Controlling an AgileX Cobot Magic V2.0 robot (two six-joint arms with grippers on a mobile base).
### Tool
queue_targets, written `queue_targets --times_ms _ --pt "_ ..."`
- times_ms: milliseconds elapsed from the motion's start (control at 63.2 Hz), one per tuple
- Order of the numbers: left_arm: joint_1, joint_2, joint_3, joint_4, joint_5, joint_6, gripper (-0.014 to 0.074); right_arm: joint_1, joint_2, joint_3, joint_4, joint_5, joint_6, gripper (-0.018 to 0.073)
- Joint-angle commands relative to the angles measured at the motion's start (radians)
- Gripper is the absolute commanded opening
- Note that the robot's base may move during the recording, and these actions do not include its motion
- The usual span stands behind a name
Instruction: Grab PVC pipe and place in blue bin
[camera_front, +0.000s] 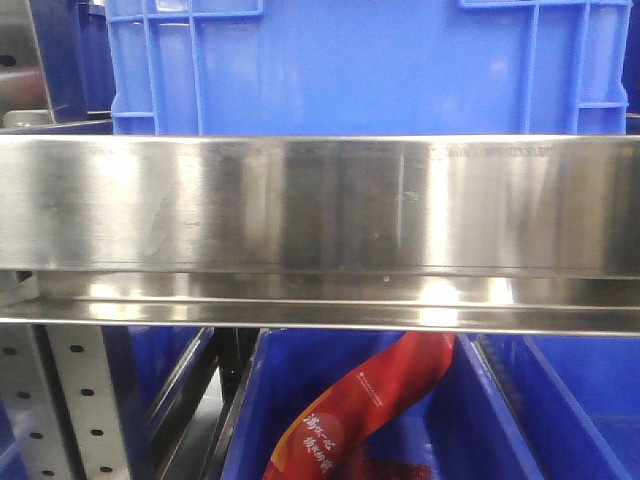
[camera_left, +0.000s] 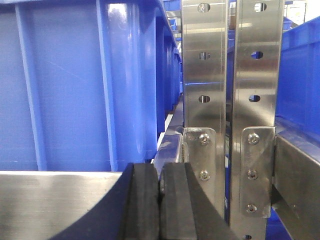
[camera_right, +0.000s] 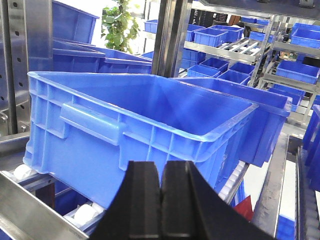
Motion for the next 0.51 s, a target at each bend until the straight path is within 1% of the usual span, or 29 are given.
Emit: queue_targets --times_ms 0,491 --pt "0.005 -0.005 -0.001 -0.007 -0.018 -0.008 -0.0111 -0.001 -0.005 0.002 -0.004 -0.021 0.0 -0.0169" --pt "0.005 -0.005 -0.001 -0.007 -0.018 -0.008 -0.0111 -0.001 -0.005 0.002 -0.004 -0.021 0.0 -0.0169"
